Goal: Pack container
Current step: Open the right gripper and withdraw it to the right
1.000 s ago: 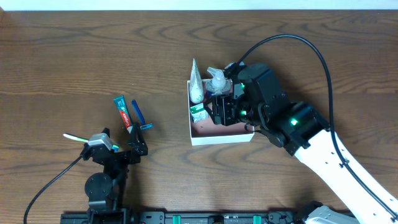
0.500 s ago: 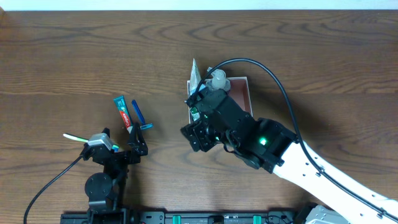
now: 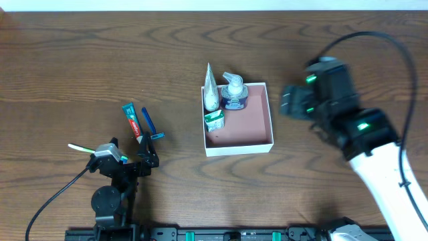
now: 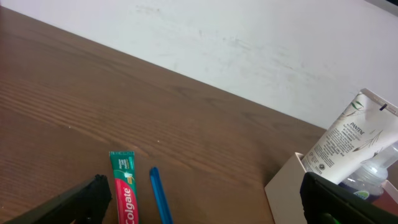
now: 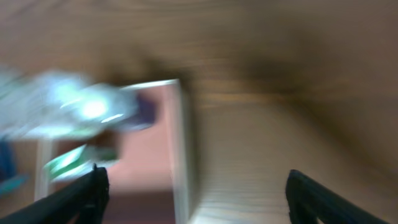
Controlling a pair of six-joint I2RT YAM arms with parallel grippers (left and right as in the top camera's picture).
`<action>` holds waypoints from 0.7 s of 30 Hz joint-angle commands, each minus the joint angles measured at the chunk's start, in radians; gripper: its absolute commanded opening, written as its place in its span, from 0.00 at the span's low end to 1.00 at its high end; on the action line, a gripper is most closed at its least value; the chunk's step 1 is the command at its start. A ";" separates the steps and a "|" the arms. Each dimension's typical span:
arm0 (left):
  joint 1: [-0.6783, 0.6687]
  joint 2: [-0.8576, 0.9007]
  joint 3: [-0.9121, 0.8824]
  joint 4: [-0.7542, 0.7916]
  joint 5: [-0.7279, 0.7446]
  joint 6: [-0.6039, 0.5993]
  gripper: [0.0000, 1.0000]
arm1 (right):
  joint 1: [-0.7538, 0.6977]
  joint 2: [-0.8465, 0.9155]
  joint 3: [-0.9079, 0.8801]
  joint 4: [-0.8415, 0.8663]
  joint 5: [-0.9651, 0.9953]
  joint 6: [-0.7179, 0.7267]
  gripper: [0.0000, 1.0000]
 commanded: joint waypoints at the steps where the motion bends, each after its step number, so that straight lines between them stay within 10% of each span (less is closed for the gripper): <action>1: 0.007 -0.005 -0.027 -0.015 0.000 0.009 0.98 | -0.147 0.031 0.014 -0.020 0.024 0.036 0.97; 21: 0.007 -0.005 -0.027 -0.016 0.000 0.009 0.98 | -0.398 0.262 0.014 -0.072 0.023 0.035 0.99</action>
